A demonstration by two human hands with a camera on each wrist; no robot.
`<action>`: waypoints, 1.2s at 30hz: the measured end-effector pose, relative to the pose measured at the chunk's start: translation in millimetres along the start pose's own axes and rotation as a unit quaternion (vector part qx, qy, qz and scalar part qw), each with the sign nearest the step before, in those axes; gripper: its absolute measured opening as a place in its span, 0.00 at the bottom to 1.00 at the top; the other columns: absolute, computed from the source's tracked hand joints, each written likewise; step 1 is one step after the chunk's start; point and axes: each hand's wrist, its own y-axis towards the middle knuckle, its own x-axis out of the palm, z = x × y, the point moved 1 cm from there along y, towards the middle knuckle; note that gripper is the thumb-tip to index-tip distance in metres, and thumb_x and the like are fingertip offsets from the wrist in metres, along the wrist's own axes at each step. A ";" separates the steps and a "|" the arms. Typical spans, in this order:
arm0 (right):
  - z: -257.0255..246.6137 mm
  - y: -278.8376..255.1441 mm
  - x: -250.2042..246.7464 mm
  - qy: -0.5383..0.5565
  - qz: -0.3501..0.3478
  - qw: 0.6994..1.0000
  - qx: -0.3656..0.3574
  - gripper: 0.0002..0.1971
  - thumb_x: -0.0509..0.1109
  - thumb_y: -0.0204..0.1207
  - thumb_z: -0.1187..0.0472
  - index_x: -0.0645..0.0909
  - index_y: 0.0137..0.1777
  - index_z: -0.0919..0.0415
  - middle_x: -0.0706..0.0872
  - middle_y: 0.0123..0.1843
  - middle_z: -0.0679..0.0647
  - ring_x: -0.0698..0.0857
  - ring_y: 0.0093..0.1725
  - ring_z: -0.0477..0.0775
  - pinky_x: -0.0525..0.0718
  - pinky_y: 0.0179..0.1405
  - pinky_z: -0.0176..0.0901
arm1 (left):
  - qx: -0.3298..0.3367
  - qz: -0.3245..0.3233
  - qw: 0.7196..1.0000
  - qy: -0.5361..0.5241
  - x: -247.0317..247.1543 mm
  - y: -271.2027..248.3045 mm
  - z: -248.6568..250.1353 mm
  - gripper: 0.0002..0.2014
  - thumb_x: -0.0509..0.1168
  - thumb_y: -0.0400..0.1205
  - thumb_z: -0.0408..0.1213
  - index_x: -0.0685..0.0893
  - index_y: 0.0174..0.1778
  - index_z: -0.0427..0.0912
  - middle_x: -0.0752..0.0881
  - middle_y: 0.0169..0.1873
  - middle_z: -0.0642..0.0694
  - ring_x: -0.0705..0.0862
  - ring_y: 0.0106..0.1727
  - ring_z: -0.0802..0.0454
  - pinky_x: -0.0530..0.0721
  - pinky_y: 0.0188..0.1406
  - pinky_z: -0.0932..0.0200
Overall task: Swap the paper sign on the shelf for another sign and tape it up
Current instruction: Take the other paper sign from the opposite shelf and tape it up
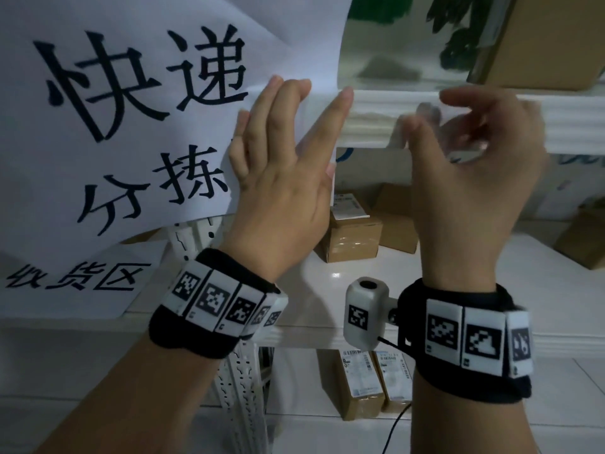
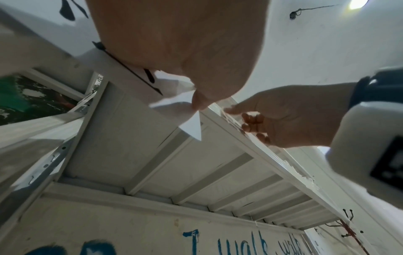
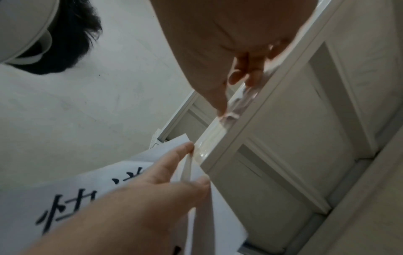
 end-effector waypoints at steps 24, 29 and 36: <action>23.5 12.2 27.3 -0.109 -0.022 0.983 -0.147 0.12 0.73 0.90 0.45 0.94 0.64 0.46 0.90 0.63 0.50 0.78 0.84 0.63 0.48 0.91 0.85 | 0.021 0.009 1.000 -0.004 3.9 -6.2 -15.2 0.40 0.62 0.91 0.43 0.50 0.95 0.35 0.50 0.95 0.38 0.47 0.96 0.41 0.38 0.93 0.46; 11.5 5.7 37.2 -0.141 -0.012 0.984 -0.109 0.28 0.75 0.79 0.25 0.92 0.60 0.49 0.86 0.60 0.50 0.80 0.81 0.62 0.49 0.92 0.83 | 0.022 0.016 0.999 -0.032 -1.9 -7.7 -12.0 0.38 0.63 0.90 0.36 0.53 0.95 0.35 0.53 0.95 0.40 0.49 0.96 0.43 0.46 0.95 0.41; 7.8 3.0 37.6 -0.119 -0.011 0.985 -0.122 0.22 0.79 0.80 0.34 0.92 0.60 0.51 0.83 0.58 0.50 0.82 0.76 0.60 0.46 0.93 0.81 | 0.036 0.010 0.999 -0.023 -2.2 -7.9 -8.2 0.39 0.65 0.88 0.33 0.58 0.96 0.45 0.54 0.95 0.41 0.49 0.96 0.41 0.46 0.94 0.40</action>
